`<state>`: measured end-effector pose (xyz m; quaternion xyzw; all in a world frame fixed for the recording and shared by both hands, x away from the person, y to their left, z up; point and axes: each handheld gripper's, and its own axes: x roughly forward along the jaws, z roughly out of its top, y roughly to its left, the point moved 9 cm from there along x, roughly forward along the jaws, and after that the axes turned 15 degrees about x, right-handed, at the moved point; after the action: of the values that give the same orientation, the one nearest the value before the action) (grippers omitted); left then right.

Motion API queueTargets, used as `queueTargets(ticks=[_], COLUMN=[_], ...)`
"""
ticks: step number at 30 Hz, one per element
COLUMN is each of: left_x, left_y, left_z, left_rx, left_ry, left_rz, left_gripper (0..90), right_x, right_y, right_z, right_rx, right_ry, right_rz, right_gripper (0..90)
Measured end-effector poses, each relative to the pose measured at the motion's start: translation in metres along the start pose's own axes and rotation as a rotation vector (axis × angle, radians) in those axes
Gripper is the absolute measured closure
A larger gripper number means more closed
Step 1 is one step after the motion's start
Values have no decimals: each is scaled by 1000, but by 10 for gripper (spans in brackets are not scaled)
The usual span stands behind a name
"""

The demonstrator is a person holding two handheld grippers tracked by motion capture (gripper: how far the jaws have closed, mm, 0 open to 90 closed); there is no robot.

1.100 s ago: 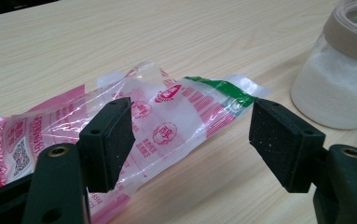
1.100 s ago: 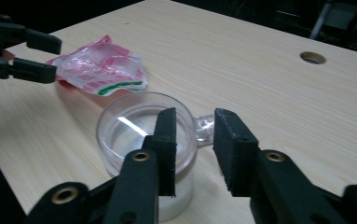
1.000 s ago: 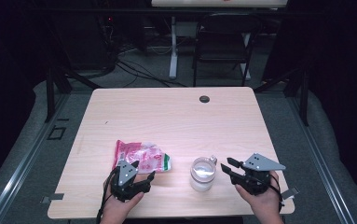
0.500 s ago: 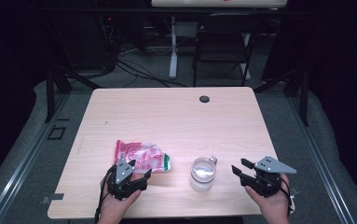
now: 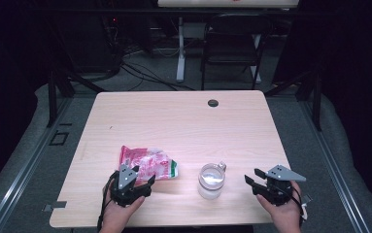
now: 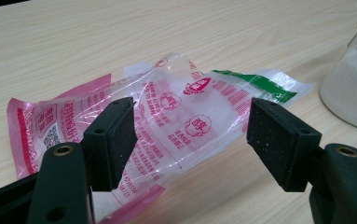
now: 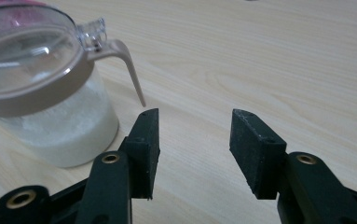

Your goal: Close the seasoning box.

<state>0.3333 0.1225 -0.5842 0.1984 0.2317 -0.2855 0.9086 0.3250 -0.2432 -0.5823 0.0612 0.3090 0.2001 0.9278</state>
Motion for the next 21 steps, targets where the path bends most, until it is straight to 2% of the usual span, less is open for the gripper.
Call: queueTargets(ticks=[2,7,21], left_x=[0,1,4], left_y=[1,4,6], left_z=[-1,-3,-7], left_rx=[-3,-11,-17], left_ry=[2,6,21], left_rz=[1,3,7], left_gripper=[323,327,331], right_x=[2,7,18], right_y=[-2,-6,-4], right_z=[-3,-8,-11], right_rx=[-8,16,35], right_ry=[8,17,24], right_rz=[-7,-6,10], right_gripper=[523,518,496])
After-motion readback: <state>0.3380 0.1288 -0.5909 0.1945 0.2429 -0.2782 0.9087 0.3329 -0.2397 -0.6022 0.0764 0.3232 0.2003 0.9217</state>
